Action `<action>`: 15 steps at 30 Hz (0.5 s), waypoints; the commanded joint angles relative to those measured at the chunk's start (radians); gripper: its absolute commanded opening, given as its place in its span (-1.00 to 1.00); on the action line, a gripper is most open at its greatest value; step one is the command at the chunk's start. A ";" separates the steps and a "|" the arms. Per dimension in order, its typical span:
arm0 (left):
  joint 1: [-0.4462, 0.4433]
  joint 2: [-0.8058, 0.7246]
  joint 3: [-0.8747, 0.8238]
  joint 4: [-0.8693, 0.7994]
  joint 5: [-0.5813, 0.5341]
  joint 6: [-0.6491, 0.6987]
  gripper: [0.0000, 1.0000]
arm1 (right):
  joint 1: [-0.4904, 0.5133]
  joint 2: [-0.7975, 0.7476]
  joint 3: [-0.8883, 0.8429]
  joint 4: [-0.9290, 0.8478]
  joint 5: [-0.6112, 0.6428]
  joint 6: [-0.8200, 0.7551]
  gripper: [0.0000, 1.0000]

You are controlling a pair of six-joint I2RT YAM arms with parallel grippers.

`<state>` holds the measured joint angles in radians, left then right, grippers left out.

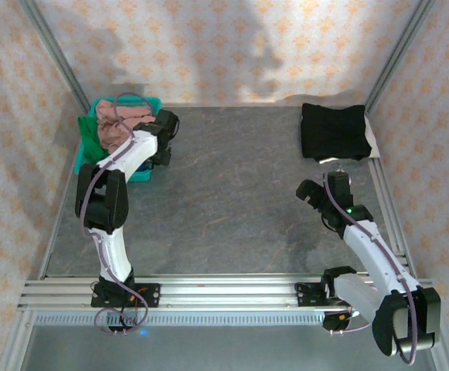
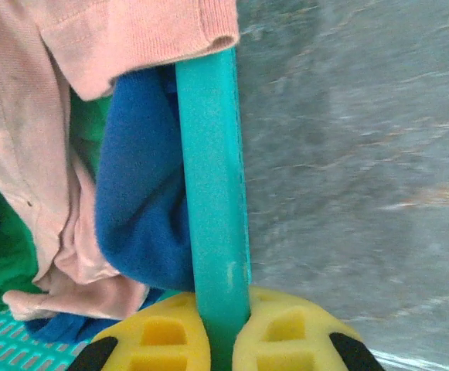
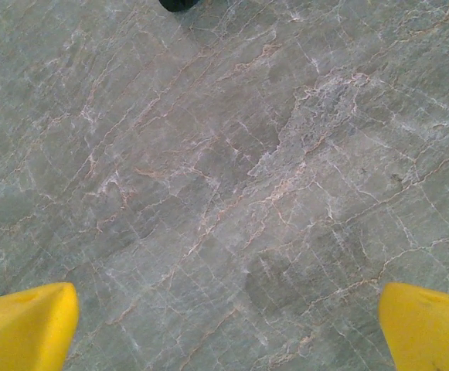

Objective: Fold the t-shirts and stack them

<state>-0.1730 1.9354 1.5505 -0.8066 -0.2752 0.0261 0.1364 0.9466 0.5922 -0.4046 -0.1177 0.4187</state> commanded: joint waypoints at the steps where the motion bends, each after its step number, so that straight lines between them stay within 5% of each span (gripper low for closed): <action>1: 0.051 0.025 -0.023 0.040 -0.040 0.143 -1.00 | -0.006 -0.015 -0.008 -0.016 0.044 -0.008 0.99; 15: 0.251 0.119 0.125 0.020 0.001 0.221 -1.00 | -0.006 -0.015 0.053 -0.096 0.084 -0.003 0.99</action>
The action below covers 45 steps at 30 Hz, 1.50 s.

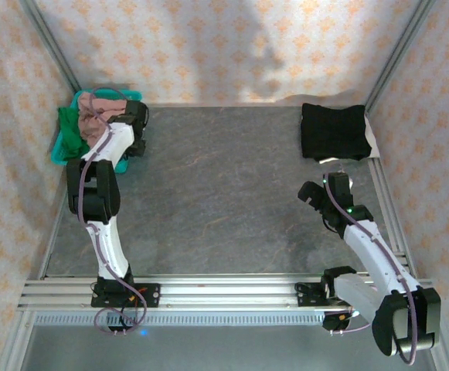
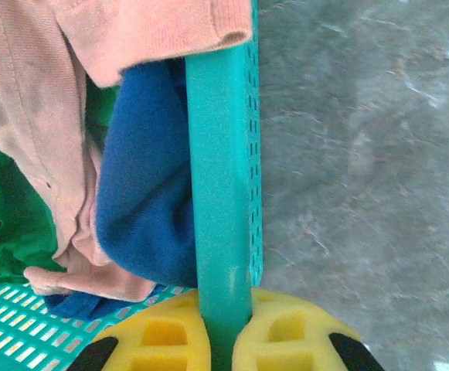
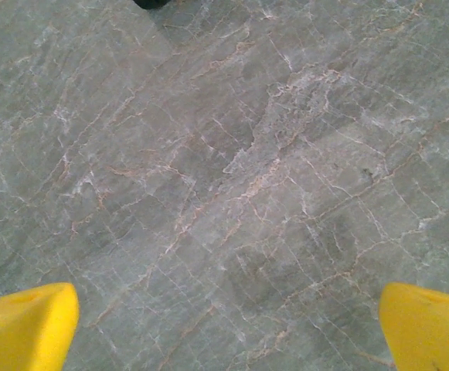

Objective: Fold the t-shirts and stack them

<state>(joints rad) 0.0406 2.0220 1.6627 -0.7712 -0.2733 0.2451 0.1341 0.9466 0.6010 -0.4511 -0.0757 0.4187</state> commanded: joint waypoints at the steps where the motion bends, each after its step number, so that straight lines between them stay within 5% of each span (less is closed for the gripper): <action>1: 0.040 0.029 0.011 -0.011 0.003 -0.004 -1.00 | -0.004 -0.016 0.050 -0.056 0.043 -0.004 0.99; 3: 0.041 0.034 0.034 -0.026 0.023 -0.020 -0.94 | -0.004 -0.019 0.061 -0.064 0.038 -0.002 0.99; 7: 0.038 0.030 0.122 -0.093 0.098 -0.085 -0.16 | -0.004 -0.029 0.086 -0.081 0.022 0.000 1.00; 16: 0.106 -0.004 0.305 -0.120 0.217 -0.369 0.32 | -0.002 -0.072 0.076 -0.027 -0.060 0.019 0.96; 26: 0.209 0.374 0.748 -0.215 0.409 -0.540 0.25 | 0.010 -0.069 0.041 0.015 -0.119 0.020 0.88; 30: 0.223 0.483 0.879 -0.253 0.470 -0.568 0.05 | 0.009 -0.076 0.028 0.012 -0.119 0.010 0.82; 35: 0.225 0.457 0.832 -0.230 0.527 -0.584 -0.65 | 0.009 -0.083 0.017 0.011 -0.098 -0.001 0.78; 41: 0.219 0.320 0.743 -0.206 0.493 -0.568 -1.00 | 0.009 -0.075 0.015 0.036 -0.104 -0.004 0.75; 45: 0.217 0.239 0.751 -0.219 0.456 -0.554 -1.00 | 0.010 -0.056 0.011 0.048 -0.106 0.001 0.73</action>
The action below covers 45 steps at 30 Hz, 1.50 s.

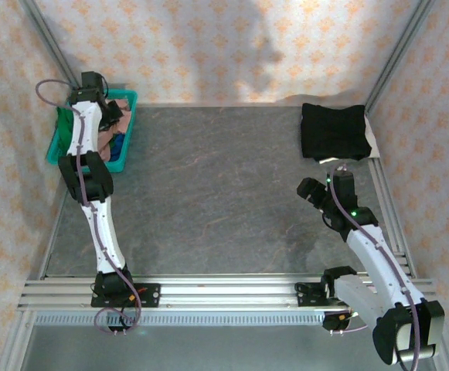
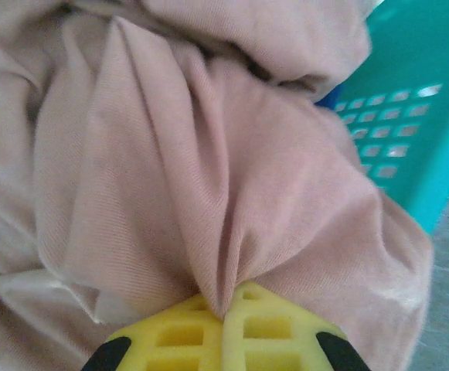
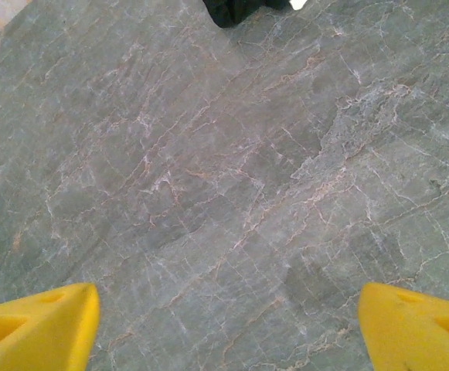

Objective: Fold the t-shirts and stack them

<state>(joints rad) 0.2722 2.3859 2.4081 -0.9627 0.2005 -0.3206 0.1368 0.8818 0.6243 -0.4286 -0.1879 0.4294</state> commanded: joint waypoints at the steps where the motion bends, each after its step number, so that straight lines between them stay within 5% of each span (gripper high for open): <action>1: -0.013 -0.146 0.013 -0.028 -0.023 0.015 -1.00 | 0.007 0.015 -0.012 0.027 0.005 -0.008 0.73; 11: -0.057 -0.434 0.122 0.105 0.017 0.007 -1.00 | 0.007 0.019 0.000 0.046 -0.021 0.001 0.73; 15: -0.148 -0.539 0.095 0.167 -0.285 0.127 -1.00 | 0.007 0.019 0.000 0.056 -0.043 0.004 0.72; 23: 0.030 -0.366 0.119 0.061 -0.242 -0.026 -1.00 | 0.007 -0.016 -0.014 0.014 -0.017 -0.013 0.72; 34: 0.039 -0.204 0.109 0.034 -0.218 0.005 -1.00 | 0.007 -0.031 -0.021 0.003 -0.005 -0.006 0.72; 35: 0.040 -0.190 0.112 0.019 -0.218 0.006 -0.95 | 0.007 -0.030 -0.023 0.007 -0.007 -0.005 0.72; 38: 0.039 -0.140 0.149 -0.066 -0.246 -0.002 -0.05 | 0.006 -0.022 -0.025 0.011 -0.011 -0.006 0.72; 44: 0.009 -0.199 0.101 -0.141 -0.309 0.038 0.42 | 0.007 -0.020 -0.026 0.005 -0.005 -0.013 0.73; 45: 0.002 -0.223 0.080 -0.142 -0.332 0.053 0.65 | 0.007 -0.018 -0.028 0.005 -0.007 -0.012 0.73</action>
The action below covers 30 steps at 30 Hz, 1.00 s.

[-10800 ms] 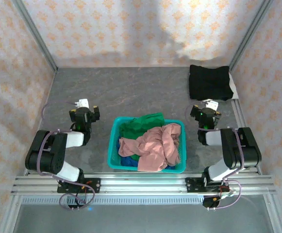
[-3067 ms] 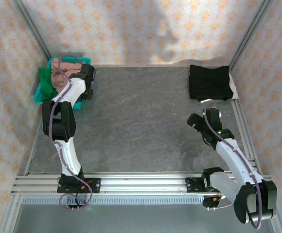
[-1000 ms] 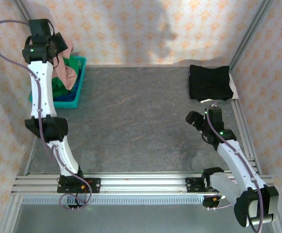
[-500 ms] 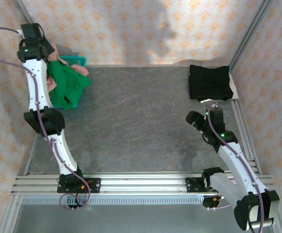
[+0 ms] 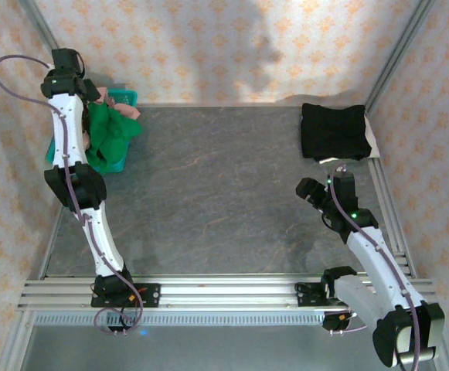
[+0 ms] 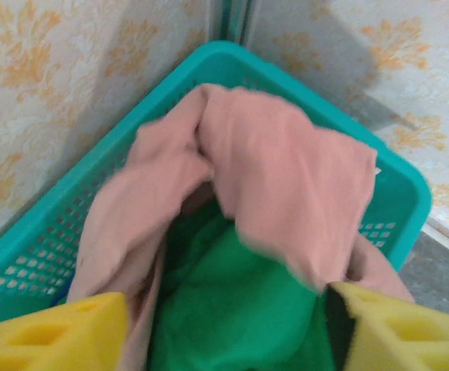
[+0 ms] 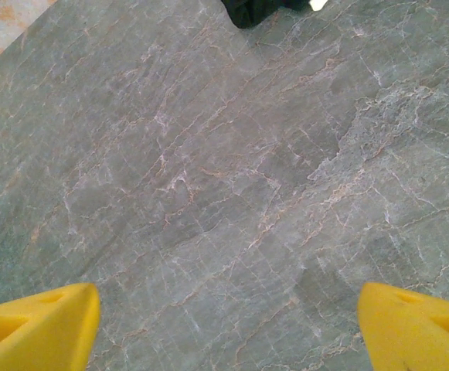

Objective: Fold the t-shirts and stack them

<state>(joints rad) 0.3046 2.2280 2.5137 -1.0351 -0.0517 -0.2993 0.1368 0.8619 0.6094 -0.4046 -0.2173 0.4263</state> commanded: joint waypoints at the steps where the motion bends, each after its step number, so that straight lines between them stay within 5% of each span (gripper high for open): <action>1: -0.040 -0.085 -0.040 -0.077 -0.100 0.038 0.96 | 0.007 0.002 -0.014 -0.017 0.022 -0.010 0.73; 8: -0.063 -0.191 -0.179 -0.081 -0.052 0.065 0.97 | 0.007 0.023 -0.023 -0.003 0.017 -0.009 0.73; 12: -0.119 -0.254 -0.419 -0.026 0.037 0.065 0.96 | 0.007 0.033 -0.034 0.020 0.015 -0.001 0.73; 18: -0.156 -0.276 -0.660 0.112 0.142 0.024 0.64 | 0.007 0.041 -0.020 0.005 0.006 -0.007 0.73; 20: -0.156 -0.259 -0.654 0.113 0.138 0.022 0.40 | 0.006 0.032 -0.022 0.000 0.011 -0.009 0.73; 22: -0.157 -0.245 -0.620 0.094 0.116 0.020 -0.15 | 0.007 0.022 -0.025 -0.003 0.024 -0.011 0.73; 24: -0.157 -0.248 -0.582 0.069 0.095 0.020 -0.45 | 0.007 0.020 -0.027 -0.002 0.030 -0.011 0.73; 30: -0.146 -0.306 -0.360 -0.044 -0.014 0.040 -0.86 | 0.007 0.029 -0.026 0.002 0.031 -0.014 0.73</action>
<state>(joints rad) 0.1497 2.0022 2.0212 -1.0218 0.0128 -0.2691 0.1371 0.8974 0.5903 -0.4034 -0.2111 0.4263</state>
